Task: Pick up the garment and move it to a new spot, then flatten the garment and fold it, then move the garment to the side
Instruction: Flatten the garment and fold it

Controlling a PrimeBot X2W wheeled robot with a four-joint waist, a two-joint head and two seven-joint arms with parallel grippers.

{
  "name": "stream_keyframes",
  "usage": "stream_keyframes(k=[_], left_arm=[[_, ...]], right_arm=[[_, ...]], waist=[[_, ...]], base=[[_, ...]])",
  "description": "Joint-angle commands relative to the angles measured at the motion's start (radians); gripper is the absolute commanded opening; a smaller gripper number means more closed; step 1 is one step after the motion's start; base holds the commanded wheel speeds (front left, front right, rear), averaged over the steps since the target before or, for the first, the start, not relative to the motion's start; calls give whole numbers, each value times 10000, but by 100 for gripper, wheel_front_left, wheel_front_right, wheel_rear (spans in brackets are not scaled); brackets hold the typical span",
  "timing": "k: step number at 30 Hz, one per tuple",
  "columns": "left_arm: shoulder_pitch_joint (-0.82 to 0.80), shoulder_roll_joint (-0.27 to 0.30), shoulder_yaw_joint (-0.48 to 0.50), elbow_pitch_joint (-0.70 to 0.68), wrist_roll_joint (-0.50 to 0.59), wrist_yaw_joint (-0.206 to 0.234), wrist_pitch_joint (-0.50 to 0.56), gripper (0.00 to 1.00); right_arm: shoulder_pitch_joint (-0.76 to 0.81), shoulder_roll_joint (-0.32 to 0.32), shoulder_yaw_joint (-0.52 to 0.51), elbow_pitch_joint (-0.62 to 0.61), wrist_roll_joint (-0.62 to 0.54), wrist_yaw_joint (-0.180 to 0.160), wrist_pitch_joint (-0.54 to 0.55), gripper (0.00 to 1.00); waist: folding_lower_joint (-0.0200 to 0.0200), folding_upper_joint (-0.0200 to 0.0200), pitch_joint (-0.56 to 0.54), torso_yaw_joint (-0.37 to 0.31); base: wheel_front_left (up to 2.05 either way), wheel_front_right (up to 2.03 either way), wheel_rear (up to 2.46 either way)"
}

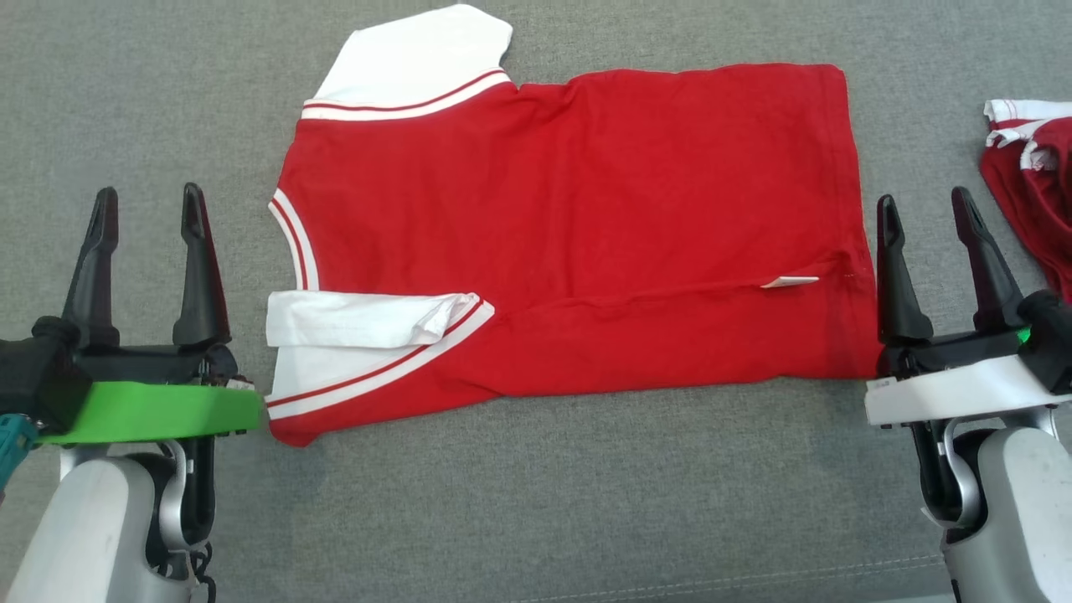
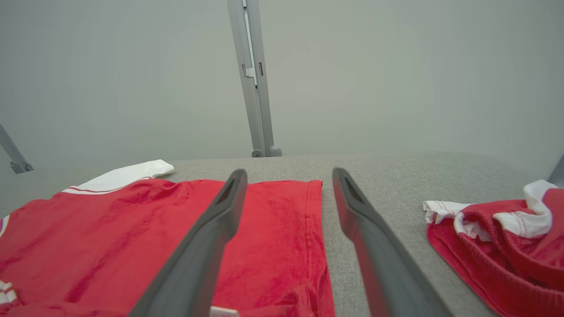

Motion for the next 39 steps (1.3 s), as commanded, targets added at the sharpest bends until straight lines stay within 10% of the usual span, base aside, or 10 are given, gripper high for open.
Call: stream_keyframes(k=[1,39], left_arm=[[57,-68,172,-79,368,-223,-54,100],[1428,-1271,172,3367,843,-2295,309,100]], right_arm=[[198,40,-6,41,-152,-4,-68,100],[552,385,117,3445,742,-4,-129,100]], waist=[[0,0,-137,-10],[0,0,-54,-29]], base=[[0,0,0],[0,0,0]])
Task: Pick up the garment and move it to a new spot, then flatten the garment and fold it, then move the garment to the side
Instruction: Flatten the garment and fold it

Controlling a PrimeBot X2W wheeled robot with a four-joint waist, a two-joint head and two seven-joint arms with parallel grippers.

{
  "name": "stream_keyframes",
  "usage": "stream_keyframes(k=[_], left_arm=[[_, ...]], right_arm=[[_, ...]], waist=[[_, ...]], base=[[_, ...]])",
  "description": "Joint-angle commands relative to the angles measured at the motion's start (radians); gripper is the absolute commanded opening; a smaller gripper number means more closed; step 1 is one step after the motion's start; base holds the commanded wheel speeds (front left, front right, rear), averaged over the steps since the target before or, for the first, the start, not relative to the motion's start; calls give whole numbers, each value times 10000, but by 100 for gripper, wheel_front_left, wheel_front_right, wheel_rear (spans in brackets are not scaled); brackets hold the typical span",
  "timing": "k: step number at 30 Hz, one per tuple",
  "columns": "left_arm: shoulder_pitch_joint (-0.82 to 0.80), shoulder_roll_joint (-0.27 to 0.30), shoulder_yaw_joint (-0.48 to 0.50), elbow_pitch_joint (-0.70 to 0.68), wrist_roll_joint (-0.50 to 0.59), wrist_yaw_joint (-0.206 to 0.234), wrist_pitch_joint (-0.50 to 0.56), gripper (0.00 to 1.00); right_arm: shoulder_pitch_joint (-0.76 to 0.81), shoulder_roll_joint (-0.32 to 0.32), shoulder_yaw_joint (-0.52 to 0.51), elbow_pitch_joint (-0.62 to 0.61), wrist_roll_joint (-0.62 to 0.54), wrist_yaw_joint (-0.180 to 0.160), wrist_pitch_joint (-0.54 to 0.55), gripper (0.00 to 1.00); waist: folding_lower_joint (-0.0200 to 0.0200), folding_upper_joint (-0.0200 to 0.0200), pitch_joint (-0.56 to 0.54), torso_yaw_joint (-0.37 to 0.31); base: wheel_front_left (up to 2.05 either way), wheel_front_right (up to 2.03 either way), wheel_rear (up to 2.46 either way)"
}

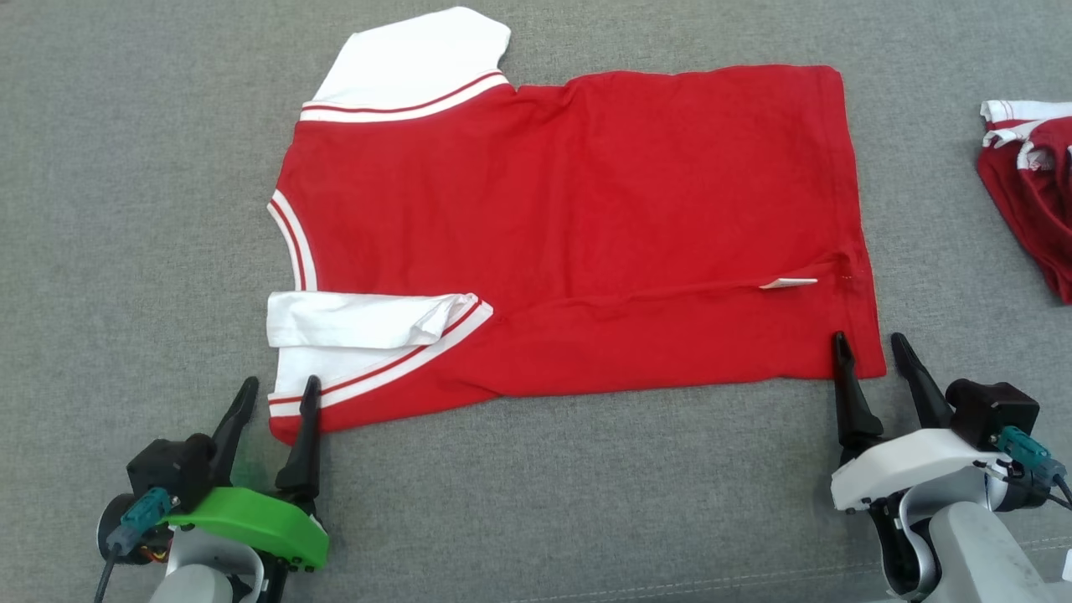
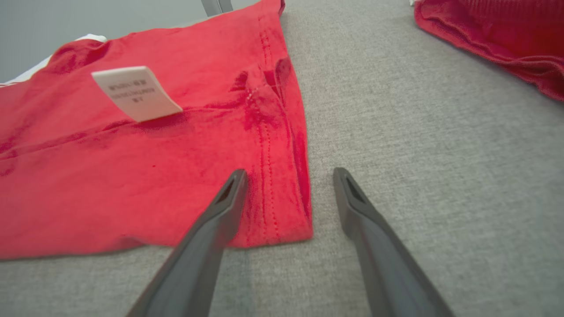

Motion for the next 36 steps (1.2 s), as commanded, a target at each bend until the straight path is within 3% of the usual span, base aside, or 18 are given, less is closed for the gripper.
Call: stream_keyframes(k=[1,4,5,6,7,8,14,20,29,33,34,35,36], left_arm=[[-180,36,-17,106,-124,-55,71,100],[-464,55,-93,501,-349,-79,468,100],[-532,58,-141,649,-410,-95,662,100],[-590,35,-128,749,-494,-106,780,72],[-648,-15,-141,833,-593,-116,928,19],[-687,-18,-196,928,-690,-133,1132,0],[-566,83,-215,461,-975,7,1747,0],[207,431,79,-1282,-1273,295,2291,0],[2133,761,345,-4115,-1565,1215,3342,0],[2489,717,210,-4570,-1603,1335,3587,0],[2507,669,166,-4549,-1641,1345,3630,31],[2507,669,166,-4549,-1641,1345,3630,31],[2474,594,142,-4507,-1671,1371,3630,100]], right_arm=[[-177,-69,67,114,108,-4,-26,100],[-392,-108,258,524,303,-4,-6,100],[-456,-116,323,650,364,-4,4,87],[-533,-147,377,746,396,-4,3,50],[-596,-173,441,818,438,-4,4,30],[-646,-188,524,880,468,-4,4,0],[-611,-399,763,627,829,-13,0,0],[28,-620,733,-480,1083,-12,139,0],[1914,-768,189,-2280,1143,-12,1394,0],[2193,-632,-154,-2529,1101,-12,1632,0],[2194,-624,-224,-2484,1050,-12,1694,0],[2194,-624,-224,-2484,1050,-12,1694,0],[2151,-596,-306,-2457,986,-12,1649,33]], waist=[[0,-1,52,-7],[0,-1,138,-27],[0,-1,154,-38],[0,-1,187,-50],[0,-1,210,-64],[0,-1,227,-85],[0,-1,252,-182],[0,-1,121,-145],[0,-1,-123,-71],[0,-1,-119,-60],[0,-1,-114,-52],[0,-1,-114,-52],[0,-1,-116,-44]], base=[[0,0,0],[0,0,0],[0,0,0],[0,0,0],[0,0,0],[0,0,0],[0,0,0],[0,0,0],[0,0,0],[0,0,0],[0,0,0],[0,0,0],[0,0,0]])
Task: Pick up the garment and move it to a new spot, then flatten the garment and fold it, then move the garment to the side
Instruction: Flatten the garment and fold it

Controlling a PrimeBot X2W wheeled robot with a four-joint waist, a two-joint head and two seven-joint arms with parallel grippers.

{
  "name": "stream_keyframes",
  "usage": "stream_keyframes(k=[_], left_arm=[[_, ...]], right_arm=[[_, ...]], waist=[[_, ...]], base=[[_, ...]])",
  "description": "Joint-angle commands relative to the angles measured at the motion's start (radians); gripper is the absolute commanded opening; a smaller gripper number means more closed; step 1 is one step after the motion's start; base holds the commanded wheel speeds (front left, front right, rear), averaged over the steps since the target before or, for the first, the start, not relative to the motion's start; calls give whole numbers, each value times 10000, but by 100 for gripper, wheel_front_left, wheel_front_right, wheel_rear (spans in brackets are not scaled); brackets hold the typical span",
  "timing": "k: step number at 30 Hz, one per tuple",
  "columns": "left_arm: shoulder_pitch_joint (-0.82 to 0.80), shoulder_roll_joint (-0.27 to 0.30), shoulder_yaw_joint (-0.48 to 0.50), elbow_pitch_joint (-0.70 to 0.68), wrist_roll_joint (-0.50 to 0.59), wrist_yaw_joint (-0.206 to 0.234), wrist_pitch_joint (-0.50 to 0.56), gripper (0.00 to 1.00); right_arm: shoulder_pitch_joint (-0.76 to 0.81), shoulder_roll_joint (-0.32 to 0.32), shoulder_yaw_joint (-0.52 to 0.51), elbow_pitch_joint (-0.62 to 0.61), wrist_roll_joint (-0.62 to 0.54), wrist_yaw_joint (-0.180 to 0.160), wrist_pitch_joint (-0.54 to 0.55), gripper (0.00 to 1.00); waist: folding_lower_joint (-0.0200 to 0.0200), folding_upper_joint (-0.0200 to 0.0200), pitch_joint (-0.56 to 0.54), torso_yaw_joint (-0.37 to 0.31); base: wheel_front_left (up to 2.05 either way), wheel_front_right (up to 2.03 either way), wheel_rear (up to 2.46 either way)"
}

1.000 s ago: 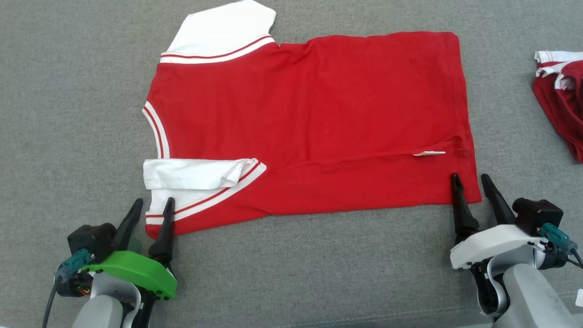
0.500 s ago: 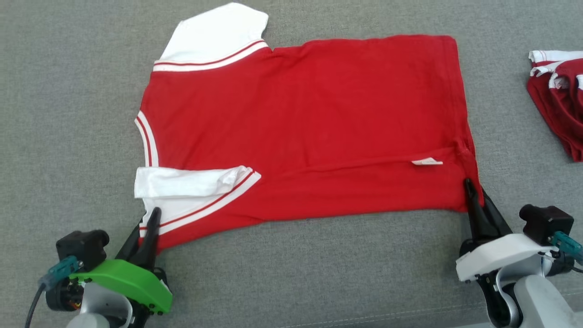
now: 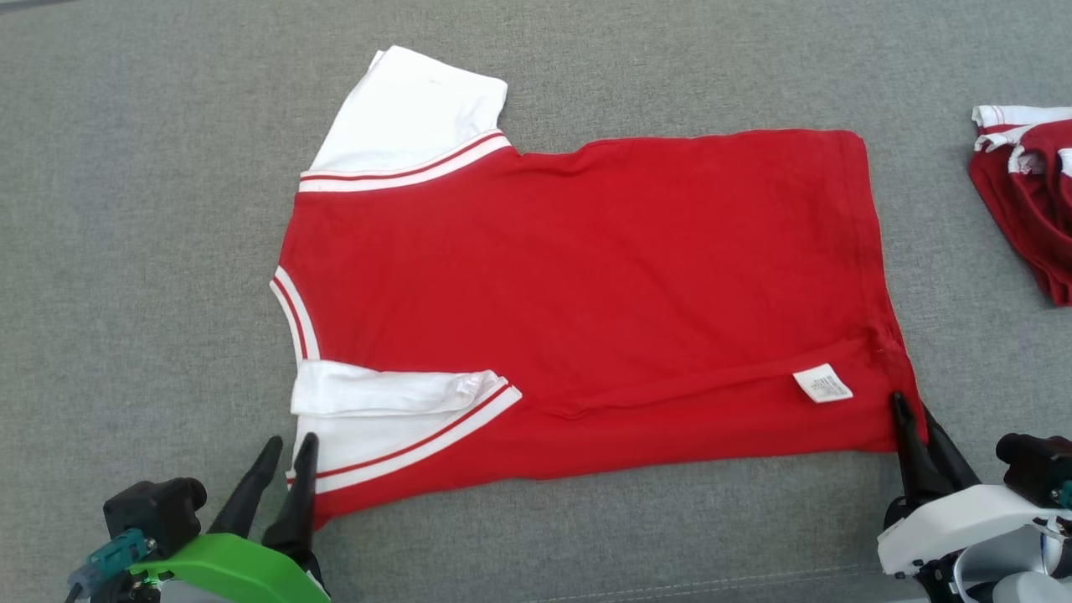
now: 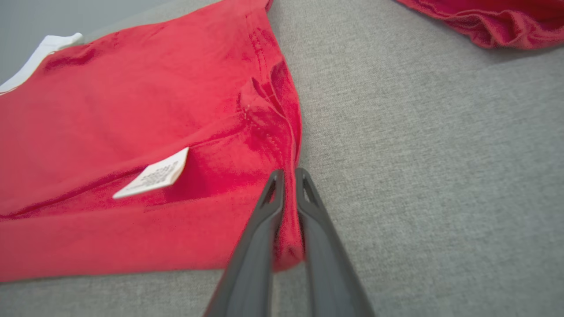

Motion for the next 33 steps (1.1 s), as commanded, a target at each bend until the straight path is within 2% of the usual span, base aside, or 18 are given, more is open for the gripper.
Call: stream_keyframes(k=[1,8,14,19,27,33], left_arm=[[-78,-31,13,73,57,68,-126,100],[-653,-337,238,193,906,323,-1939,100],[-1338,-380,321,136,1496,389,-3180,100],[-1611,-224,243,76,1903,411,-3435,100],[-1715,-278,183,273,1949,442,-3555,100],[-2264,-191,122,304,1945,224,-3582,100]], right_arm=[[-116,15,-127,23,-176,-20,-123,100],[-746,351,-534,-690,-1007,-15,-1075,100],[-1181,495,-407,-1622,-1647,-15,-1305,100],[-1370,576,-202,-1973,-1885,-15,-1180,100],[-1366,674,-183,-2112,-1927,-15,-1096,100],[-1434,680,-246,-2243,-1896,-15,-1036,100]], waist=[[0,0,-15,2],[0,0,-117,-5],[0,0,-223,58],[0,0,-257,81],[0,0,-212,160],[0,0,-3,206]], base=[[0,0,0],[0,0,0],[0,0,0],[0,0,0],[0,0,0],[0,0,0]])
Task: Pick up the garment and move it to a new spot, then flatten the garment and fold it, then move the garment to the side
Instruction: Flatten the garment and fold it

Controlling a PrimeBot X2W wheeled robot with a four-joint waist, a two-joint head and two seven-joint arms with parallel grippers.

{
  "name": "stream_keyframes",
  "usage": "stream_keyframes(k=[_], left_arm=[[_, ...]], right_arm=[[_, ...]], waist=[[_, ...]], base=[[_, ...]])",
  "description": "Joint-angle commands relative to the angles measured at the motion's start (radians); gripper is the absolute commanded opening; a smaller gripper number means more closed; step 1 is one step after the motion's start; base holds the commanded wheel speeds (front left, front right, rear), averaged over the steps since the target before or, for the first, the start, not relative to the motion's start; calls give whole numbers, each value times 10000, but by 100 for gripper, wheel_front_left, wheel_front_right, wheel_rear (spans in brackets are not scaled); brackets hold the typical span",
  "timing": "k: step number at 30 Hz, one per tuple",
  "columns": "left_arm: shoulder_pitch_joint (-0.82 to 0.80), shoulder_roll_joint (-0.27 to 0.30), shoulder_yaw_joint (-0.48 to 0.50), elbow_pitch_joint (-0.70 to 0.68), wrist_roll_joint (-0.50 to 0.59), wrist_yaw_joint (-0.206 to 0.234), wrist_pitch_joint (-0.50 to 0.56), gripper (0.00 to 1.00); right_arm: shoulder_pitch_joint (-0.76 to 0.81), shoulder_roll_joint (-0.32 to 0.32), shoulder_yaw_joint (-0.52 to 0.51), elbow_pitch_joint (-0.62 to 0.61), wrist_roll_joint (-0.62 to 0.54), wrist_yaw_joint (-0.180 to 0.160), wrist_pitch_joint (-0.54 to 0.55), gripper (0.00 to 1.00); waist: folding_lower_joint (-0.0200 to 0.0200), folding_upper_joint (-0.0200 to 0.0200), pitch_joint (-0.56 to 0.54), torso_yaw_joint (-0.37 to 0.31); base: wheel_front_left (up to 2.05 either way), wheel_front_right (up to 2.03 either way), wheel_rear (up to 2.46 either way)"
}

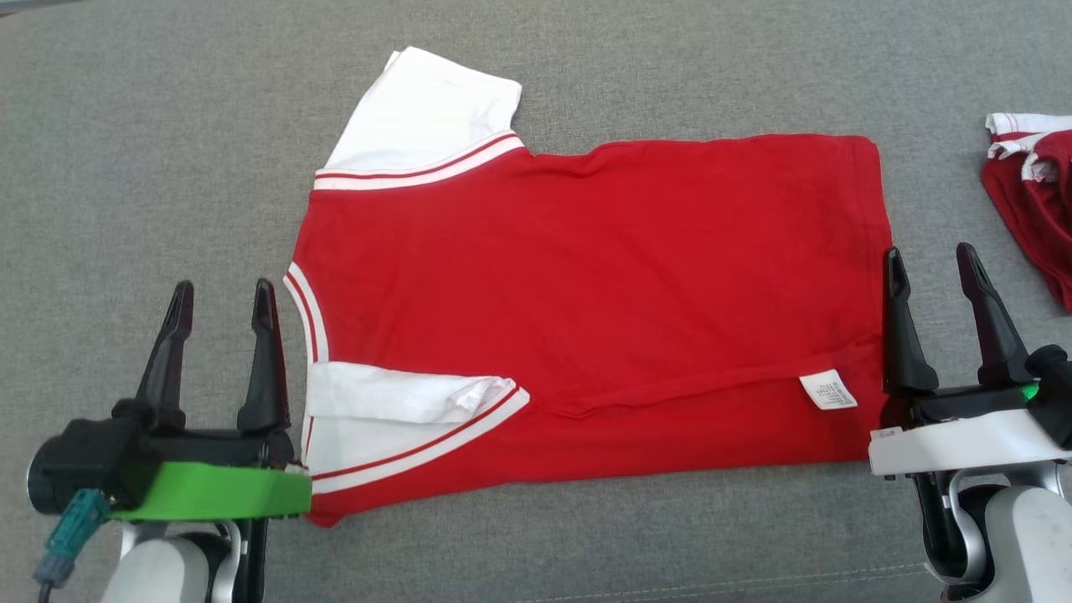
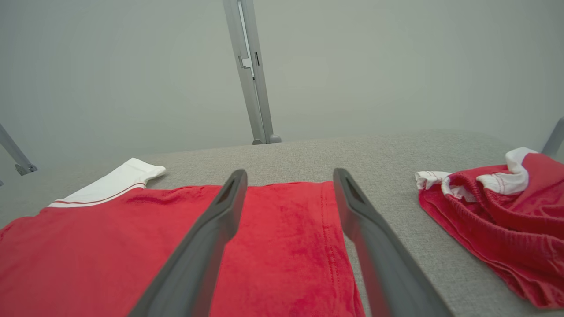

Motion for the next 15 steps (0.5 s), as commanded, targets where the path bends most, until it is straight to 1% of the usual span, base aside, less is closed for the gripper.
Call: stream_keyframes(k=[1,4,8,9,12,15], left_arm=[[-526,110,-39,-35,101,-150,-24,100],[-1502,89,-149,-64,18,-420,55,100],[-3258,141,-455,269,-104,-997,457,100],[-3258,141,-455,269,-104,-997,457,100],[-4757,127,-781,1088,-270,-1381,1035,100],[-6189,67,-1141,2386,-502,-1653,1611,100]], right_arm=[[-147,9,-39,-108,-41,-8,30,100],[-229,35,-23,-226,-56,-8,41,100],[-440,56,89,-319,-86,-8,77,100],[-440,56,89,-319,-86,-8,77,100],[-650,61,164,-351,-91,-8,70,100],[-874,80,279,-313,-74,-6,28,100]], waist=[[0,0,155,15],[0,0,414,-17],[0,0,826,-186],[0,0,826,-186],[0,0,1188,-341],[0,0,1520,-535]], base=[[0,0,0],[0,0,0],[0,0,0],[0,0,0],[0,0,0],[0,0,0]])
